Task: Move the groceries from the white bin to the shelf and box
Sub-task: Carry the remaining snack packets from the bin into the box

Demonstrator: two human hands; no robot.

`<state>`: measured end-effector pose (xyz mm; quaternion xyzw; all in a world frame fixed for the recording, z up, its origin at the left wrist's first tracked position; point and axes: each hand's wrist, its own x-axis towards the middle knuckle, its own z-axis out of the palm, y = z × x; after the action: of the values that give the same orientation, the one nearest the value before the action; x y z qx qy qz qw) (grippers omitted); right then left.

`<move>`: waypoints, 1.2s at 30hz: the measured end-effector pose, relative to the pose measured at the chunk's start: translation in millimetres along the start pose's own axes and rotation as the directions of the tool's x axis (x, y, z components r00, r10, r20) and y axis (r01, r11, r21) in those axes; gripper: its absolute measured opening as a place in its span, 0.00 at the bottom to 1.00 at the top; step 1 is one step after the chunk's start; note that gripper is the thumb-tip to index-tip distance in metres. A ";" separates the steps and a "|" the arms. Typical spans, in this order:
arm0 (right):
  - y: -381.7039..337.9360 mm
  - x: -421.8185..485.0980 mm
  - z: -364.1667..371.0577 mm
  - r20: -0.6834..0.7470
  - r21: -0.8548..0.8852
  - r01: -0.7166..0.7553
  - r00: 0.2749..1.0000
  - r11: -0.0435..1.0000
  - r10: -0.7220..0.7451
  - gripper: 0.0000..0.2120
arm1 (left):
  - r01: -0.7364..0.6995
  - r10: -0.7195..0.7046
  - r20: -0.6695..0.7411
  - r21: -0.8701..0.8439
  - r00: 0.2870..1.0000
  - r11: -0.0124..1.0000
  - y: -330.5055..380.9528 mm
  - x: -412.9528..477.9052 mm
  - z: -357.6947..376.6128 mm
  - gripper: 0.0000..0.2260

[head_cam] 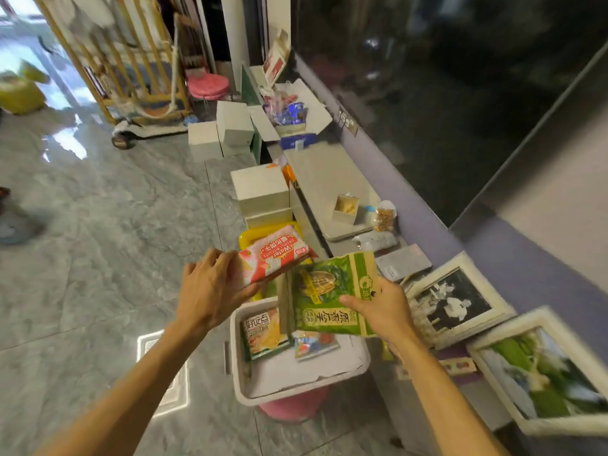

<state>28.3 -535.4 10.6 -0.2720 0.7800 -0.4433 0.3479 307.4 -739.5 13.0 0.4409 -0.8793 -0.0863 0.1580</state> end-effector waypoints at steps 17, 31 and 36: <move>-233.4 -182.6 -207.7 -0.459 0.123 0.270 0.869 0.955 -0.187 0.16 | -0.271 0.232 -0.211 -0.177 0.949 0.946 204.0 55.5 -287.2 0.33; -100.8 -429.9 -290.0 -0.908 0.227 0.168 0.393 0.959 0.146 0.17 | -0.654 0.717 -0.003 -0.410 0.698 0.635 408.4 -42.6 -229.2 0.40; -43.3 -537.3 -316.3 -0.949 0.275 0.125 0.192 0.953 0.249 0.17 | -0.755 0.863 0.025 -0.472 0.505 0.455 504.3 -131.1 -212.5 0.40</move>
<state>113.1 -2.6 326.1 0.1581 0.7577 -0.6091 -0.1728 78.9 -336.2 332.0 -0.0939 -0.9557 -0.2356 0.1495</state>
